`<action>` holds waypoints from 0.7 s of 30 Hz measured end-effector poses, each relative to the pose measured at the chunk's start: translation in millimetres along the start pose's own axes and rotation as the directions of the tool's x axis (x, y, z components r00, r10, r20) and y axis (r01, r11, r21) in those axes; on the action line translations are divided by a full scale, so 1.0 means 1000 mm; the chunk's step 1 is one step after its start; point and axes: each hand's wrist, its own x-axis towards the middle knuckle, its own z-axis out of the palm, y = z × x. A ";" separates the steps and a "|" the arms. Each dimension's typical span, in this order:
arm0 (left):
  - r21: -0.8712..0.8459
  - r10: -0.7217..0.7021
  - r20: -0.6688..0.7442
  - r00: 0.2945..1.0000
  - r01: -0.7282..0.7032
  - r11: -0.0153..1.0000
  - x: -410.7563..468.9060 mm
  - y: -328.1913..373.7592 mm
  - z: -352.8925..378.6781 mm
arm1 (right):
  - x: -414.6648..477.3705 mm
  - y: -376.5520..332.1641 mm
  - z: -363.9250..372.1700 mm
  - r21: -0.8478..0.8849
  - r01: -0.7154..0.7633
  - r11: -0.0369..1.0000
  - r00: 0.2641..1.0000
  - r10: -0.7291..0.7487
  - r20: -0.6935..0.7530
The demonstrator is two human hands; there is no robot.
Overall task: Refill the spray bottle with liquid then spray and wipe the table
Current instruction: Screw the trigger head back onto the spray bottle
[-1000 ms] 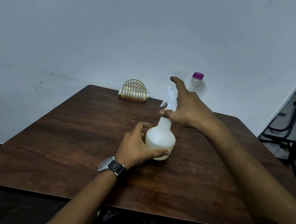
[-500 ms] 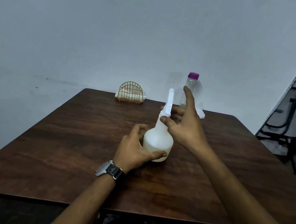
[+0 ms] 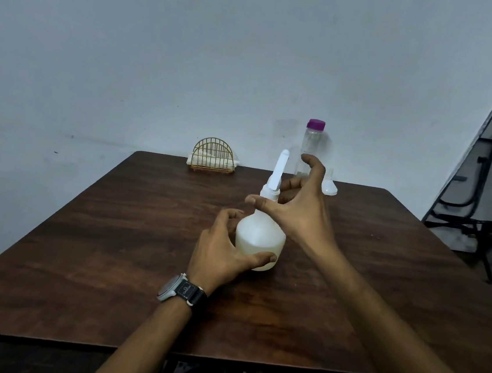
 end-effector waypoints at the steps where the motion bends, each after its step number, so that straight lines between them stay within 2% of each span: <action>1: 0.001 0.003 -0.003 1.000 -0.003 1.000 0.000 0.000 0.000 | 0.001 0.001 0.000 0.019 -0.015 1.000 1.000 0.015 0.020; 6: 0.003 0.006 -0.020 1.000 -0.006 1.000 0.000 0.000 0.001 | 0.006 0.012 0.008 0.133 -0.066 0.989 0.991 0.049 0.125; 9: 0.002 0.001 -0.016 1.000 -0.001 1.000 0.000 0.000 0.002 | 0.006 0.007 0.009 0.168 -0.092 0.981 0.994 0.081 0.068; 15: 0.003 -0.010 -0.013 1.000 0.011 1.000 0.000 0.001 0.002 | -0.002 -0.003 0.005 0.118 -0.106 0.987 0.991 0.115 -0.075; 21: 0.016 -0.003 -0.018 1.000 0.003 1.000 -0.002 0.005 0.003 | 0.000 0.000 0.007 0.089 -0.052 0.995 0.999 0.053 -0.010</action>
